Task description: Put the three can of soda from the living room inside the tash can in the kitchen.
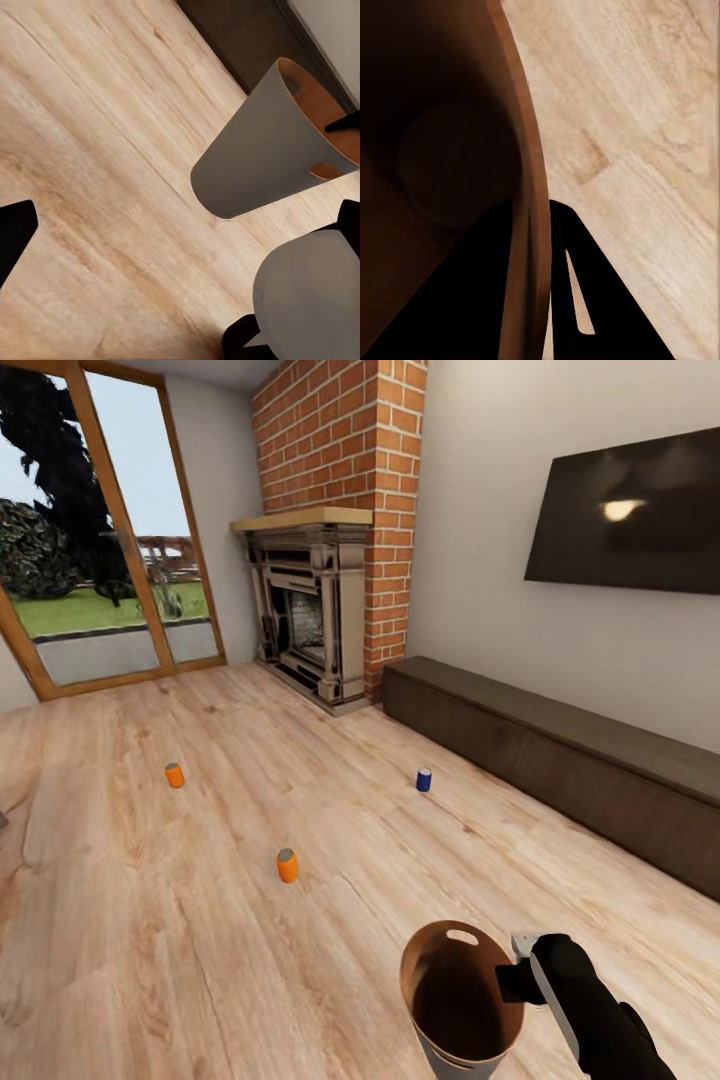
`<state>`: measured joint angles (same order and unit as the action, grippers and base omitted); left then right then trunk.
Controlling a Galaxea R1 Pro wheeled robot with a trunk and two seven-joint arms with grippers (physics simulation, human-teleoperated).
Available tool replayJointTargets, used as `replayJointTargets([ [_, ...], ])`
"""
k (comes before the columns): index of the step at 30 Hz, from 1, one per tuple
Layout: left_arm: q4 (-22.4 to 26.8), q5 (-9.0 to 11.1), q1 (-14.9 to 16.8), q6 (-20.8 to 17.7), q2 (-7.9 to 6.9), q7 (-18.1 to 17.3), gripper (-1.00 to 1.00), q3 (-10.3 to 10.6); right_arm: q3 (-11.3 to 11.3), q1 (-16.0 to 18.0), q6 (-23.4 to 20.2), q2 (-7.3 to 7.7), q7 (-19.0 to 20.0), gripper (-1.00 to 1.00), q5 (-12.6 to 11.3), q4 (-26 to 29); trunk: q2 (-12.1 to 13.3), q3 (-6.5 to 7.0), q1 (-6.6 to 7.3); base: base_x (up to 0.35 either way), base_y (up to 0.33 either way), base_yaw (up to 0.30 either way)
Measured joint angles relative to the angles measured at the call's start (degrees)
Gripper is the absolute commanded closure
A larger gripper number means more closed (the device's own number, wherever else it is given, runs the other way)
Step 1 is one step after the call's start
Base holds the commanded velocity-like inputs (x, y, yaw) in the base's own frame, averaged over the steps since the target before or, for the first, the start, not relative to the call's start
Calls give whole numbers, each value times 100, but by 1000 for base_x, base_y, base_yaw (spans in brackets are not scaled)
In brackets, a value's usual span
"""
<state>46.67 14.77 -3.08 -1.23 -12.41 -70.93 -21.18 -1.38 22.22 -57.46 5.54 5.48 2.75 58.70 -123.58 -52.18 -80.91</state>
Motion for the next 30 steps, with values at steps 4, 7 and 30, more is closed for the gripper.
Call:
replayJointTargets([
  [4, 0, 0, 0, 0, -1, 0, -100, 0, 2, 0, 0, 0, 1, 100, -11, 0, 0, 0, 0, 345, 0, 0],
  [7, 0, 0, 0, 0, -1, 0, -100, 0, 4, 0, 0, 0, 0, 100, -1, 0, 0, 0, 0, 345, 0, 0],
  [30, -9, 0, 0, 0, -85, 0, -100, -6, 6, 0, 0, 0, 0, 100, -4, 0, 0, 0, 0, 345, 0, 0],
])
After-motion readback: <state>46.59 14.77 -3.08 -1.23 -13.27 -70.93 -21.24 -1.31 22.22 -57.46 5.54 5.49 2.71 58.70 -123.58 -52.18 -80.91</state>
